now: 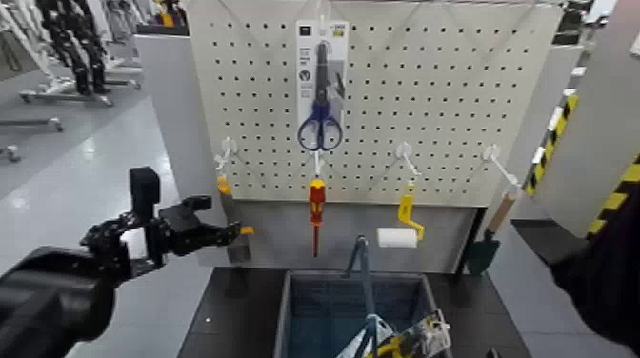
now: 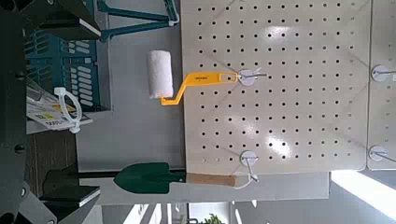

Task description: Put the yellow paint brush into the crate.

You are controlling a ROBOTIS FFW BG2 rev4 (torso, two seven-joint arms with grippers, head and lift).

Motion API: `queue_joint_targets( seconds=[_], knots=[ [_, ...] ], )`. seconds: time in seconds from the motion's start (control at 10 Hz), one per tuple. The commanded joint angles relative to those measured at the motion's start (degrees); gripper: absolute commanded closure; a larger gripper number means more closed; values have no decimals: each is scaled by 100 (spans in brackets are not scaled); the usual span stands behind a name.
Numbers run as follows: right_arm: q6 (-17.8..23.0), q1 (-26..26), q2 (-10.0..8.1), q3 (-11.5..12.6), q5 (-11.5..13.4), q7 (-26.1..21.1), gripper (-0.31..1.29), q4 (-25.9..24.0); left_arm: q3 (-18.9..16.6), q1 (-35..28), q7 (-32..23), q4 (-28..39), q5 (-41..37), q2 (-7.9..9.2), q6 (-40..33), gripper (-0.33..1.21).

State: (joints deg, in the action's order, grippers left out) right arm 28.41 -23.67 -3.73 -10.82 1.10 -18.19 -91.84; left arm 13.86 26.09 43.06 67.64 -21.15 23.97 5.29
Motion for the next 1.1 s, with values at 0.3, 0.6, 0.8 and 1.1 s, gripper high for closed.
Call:
queue_joint_targets(
  seconds=[0.3, 0.6, 0.8, 1.1],
  knots=[
    [7, 29, -5, -25, -13, 0, 13, 26, 556, 652, 229, -647, -135, -85, -239, 12],
    [7, 20, -5, -25, -13, 0, 13, 26, 626, 696, 211, -690, -135, -120, -230, 22],
    [7, 20, -5, -16, -13, 0, 13, 17, 573, 687, 150, -699, -135, -120, -160, 73],
    [7, 3, -5, -8, -22, 0, 13, 8, 486, 652, 27, -655, -135, -138, -160, 104]
  ],
)
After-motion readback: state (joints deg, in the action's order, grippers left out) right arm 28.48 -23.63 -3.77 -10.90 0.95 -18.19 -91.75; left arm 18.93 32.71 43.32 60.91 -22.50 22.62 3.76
